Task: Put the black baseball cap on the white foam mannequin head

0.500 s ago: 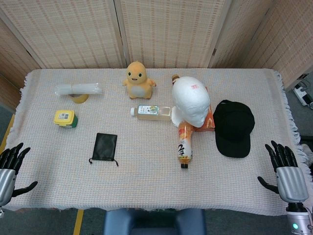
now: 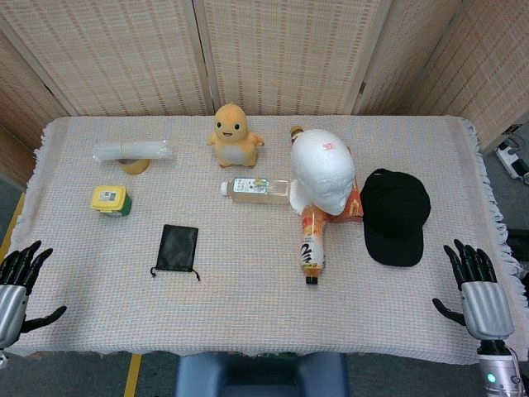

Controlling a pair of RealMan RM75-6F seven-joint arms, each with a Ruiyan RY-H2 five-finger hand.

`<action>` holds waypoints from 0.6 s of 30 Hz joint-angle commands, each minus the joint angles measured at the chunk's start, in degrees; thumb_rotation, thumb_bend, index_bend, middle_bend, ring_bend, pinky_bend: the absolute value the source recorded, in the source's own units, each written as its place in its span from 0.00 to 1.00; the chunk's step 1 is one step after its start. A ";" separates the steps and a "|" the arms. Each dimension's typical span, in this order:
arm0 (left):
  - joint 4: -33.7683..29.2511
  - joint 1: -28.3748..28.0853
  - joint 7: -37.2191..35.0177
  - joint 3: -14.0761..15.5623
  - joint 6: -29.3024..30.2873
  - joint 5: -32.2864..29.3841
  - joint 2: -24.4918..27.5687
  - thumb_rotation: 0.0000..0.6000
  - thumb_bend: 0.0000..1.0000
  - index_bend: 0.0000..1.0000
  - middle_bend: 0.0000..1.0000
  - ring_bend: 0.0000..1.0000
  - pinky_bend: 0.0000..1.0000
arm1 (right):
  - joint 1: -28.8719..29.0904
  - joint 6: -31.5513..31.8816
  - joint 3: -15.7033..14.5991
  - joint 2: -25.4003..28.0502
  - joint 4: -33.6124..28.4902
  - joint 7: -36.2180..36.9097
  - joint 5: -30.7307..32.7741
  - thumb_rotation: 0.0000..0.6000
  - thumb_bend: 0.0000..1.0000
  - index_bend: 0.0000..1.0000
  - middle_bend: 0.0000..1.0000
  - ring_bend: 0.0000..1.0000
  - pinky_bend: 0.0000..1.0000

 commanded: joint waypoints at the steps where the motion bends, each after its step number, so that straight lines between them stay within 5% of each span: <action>1: -0.19 -0.37 -1.79 0.18 -0.81 0.06 0.65 1.00 0.13 0.11 0.00 0.00 0.06 | 0.49 -0.70 1.64 -8.41 12.70 2.01 2.83 1.00 0.11 0.29 0.00 0.00 0.00; 8: -0.50 -0.54 -5.68 0.74 -1.19 0.82 2.14 1.00 0.13 0.11 0.00 0.00 0.06 | 3.05 -4.68 4.54 -20.15 31.23 5.28 7.00 1.00 0.12 0.42 0.10 0.00 0.00; 18: -0.77 -0.10 -8.80 1.30 -0.14 1.82 3.69 1.00 0.13 0.11 0.00 0.00 0.06 | 7.23 -3.99 8.54 -36.54 54.48 18.72 8.94 1.00 0.13 0.50 0.08 0.00 0.00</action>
